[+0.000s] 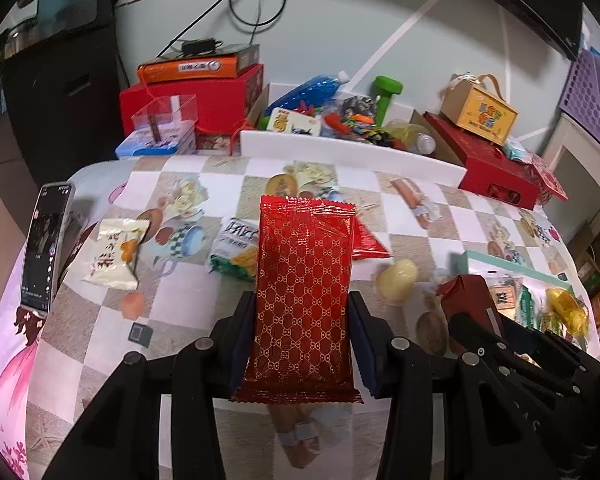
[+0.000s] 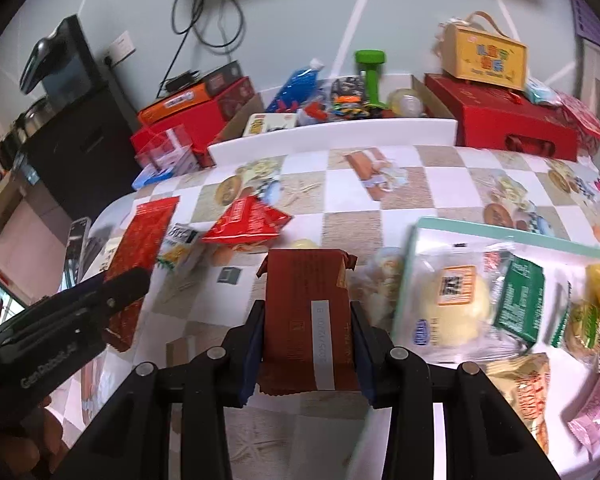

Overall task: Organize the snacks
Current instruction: 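Carry the red box and red packet into the white tray and open both tools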

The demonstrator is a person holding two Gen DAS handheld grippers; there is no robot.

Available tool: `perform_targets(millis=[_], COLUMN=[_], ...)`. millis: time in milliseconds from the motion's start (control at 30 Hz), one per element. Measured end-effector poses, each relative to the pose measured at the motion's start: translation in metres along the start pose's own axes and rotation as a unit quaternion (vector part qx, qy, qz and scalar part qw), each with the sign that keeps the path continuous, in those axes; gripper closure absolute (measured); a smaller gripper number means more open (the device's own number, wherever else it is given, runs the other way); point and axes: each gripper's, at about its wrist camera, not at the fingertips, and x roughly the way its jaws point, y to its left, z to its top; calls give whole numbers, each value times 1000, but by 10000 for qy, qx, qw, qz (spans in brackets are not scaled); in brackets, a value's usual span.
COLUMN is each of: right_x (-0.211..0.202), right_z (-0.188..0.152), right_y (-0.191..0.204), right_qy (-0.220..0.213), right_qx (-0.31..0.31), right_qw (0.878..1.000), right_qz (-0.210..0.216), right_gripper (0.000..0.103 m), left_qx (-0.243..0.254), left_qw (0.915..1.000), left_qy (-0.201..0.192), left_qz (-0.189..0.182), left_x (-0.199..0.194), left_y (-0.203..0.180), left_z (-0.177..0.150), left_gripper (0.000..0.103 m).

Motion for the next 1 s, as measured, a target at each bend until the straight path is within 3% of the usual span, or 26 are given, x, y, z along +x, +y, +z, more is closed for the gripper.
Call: perform_targets(millis=[400,667,867,1000], right_x=[-24,-64,-85,-85], right_z=[6,1,-7,-8], right_y=[-63,-144,-181,-191], right_qy=[-284,-636,-761,-662], right_qx=[615,1508,1925,2025], right_qw=[9974,9809,9695,9681], right_qz=[-255,-1053,-1312,-1322], right_gripper=[61,61,61,61], left_qx=[489,1047,1485,1699], left_qw=[9980,9910,9834,9788], left_qy=[-96,-47,129,279], left_qz=[-388,-832,-1034,-1108], left_x=[-2,-1,5,8], left_y=[-65,-122,-160,-175], left_z=[2,-4,-15,-26], left_gripper=[57,57,57,57])
